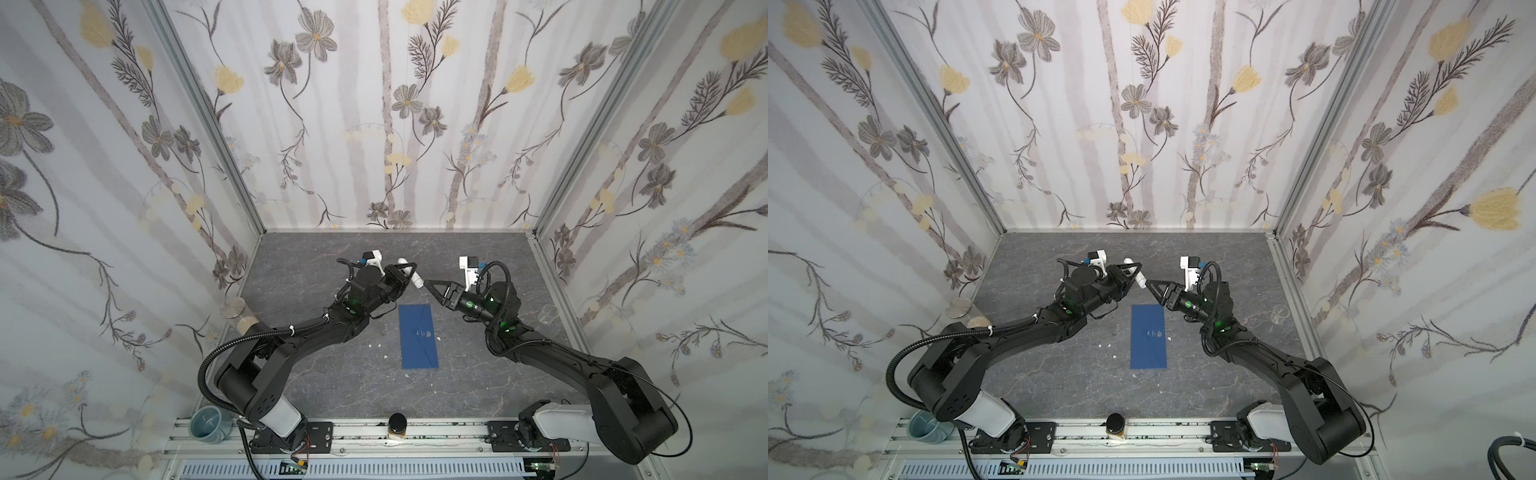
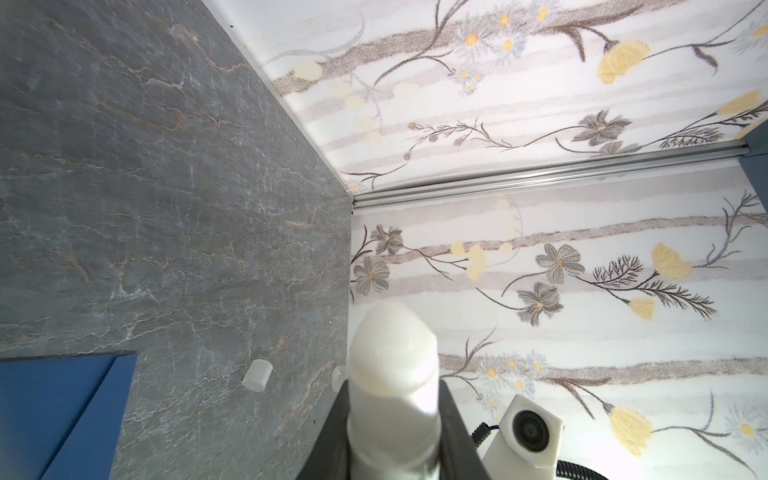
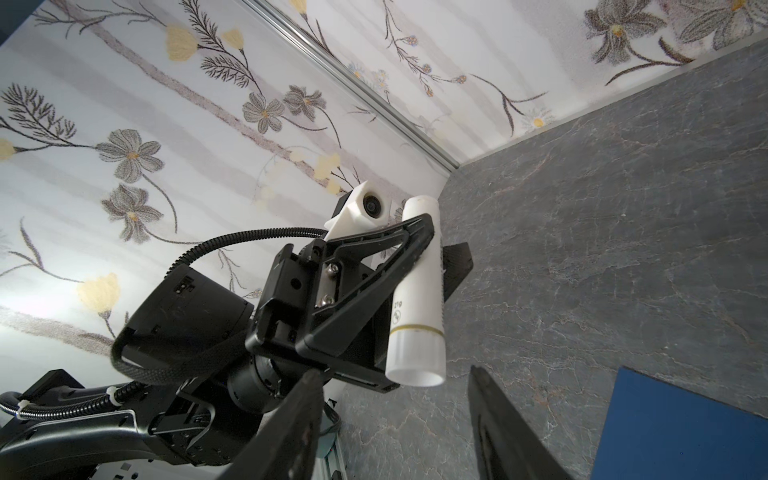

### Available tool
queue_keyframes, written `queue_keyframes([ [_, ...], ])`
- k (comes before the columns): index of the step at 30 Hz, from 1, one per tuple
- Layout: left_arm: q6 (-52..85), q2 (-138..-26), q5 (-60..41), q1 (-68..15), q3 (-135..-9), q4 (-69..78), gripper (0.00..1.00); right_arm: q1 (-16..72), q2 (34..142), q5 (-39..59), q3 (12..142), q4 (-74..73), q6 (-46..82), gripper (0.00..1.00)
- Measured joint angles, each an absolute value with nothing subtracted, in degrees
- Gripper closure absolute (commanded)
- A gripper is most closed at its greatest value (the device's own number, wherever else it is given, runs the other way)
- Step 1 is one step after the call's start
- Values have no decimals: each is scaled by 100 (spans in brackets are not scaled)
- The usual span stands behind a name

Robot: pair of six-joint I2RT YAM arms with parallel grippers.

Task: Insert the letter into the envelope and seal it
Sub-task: 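Close the right gripper on the glue stick while left holds it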

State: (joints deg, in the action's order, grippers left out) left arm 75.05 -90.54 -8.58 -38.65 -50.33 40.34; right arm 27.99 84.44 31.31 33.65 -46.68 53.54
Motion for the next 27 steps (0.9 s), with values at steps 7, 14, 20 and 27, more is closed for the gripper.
queue_keyframes([
  [7, 7546, -9056, -742, -3907, -5035, 4066, 100, 2867, 8654, 3092, 3428, -4733, 5395, 58],
  [14, 7559, -9026, -600, -3940, -5002, 4139, 100, 2891, 8816, 3022, 3465, -4847, 5457, 63],
  [20, 7559, -9028, -576, -3979, -5002, 4174, 100, 2902, 8912, 3026, 3483, -4950, 5544, 59],
  [27, 7559, -9076, -561, -3992, -5002, 4189, 100, 2926, 8919, 3026, 3483, -4976, 5592, 74],
])
